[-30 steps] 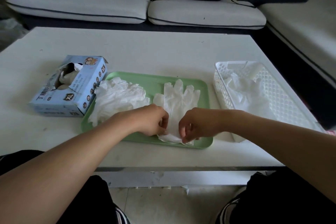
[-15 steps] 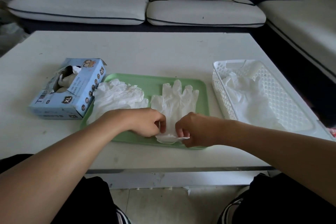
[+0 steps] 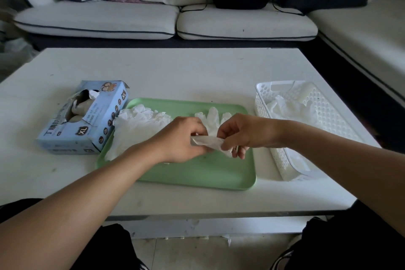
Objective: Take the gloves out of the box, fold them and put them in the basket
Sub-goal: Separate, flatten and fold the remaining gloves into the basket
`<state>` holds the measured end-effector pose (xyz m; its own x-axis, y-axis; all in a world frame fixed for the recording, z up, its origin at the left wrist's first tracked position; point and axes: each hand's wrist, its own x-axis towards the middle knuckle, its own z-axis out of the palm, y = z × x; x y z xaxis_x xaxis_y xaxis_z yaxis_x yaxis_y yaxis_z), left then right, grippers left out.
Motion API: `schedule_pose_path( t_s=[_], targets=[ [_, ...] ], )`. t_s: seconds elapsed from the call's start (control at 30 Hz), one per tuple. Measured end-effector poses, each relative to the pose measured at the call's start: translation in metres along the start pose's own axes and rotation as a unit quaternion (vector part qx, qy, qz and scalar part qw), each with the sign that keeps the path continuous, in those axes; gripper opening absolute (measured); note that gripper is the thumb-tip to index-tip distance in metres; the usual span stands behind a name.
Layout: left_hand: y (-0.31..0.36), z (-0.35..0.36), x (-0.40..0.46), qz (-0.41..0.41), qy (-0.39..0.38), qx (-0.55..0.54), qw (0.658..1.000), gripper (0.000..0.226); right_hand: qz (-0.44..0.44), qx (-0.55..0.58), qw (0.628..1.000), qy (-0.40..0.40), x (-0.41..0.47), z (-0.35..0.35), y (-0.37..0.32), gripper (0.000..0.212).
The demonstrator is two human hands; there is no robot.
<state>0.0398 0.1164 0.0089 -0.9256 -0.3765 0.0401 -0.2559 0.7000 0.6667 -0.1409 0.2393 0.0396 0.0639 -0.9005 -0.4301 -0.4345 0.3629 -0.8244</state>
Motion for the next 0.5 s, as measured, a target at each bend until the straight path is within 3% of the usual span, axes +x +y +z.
schedule_pose_path(
  t_s=[0.1, 0.2, 0.3, 0.33, 0.5],
  targets=[
    [0.006, -0.012, 0.004, -0.008, 0.052, -0.083, 0.995, 0.012, -0.038, 0.047, 0.998, 0.023, -0.006, -0.010, -0.008, 0.014],
    [0.018, -0.024, 0.010, -0.039, 0.086, -0.206, 0.974, 0.020, -0.099, 0.149, 0.983, 0.040, -0.013, -0.022, -0.017, 0.015],
    [0.034, -0.036, 0.020, -0.051, 0.140, -0.330, 0.932, 0.021, -0.173, 0.175, 0.969, 0.030, -0.016, -0.031, -0.027, 0.058],
    [0.038, -0.040, 0.023, -0.052, 0.154, -0.362, 0.918, 0.021, -0.191, 0.162, 0.968, 0.033, -0.015, -0.030, -0.029, 0.063],
    [0.052, -0.047, 0.036, -0.073, 0.192, -0.427, 0.880, 0.017, -0.198, 0.202, 0.945, 0.162, -0.012, -0.025, -0.041, 0.044]
  ],
)
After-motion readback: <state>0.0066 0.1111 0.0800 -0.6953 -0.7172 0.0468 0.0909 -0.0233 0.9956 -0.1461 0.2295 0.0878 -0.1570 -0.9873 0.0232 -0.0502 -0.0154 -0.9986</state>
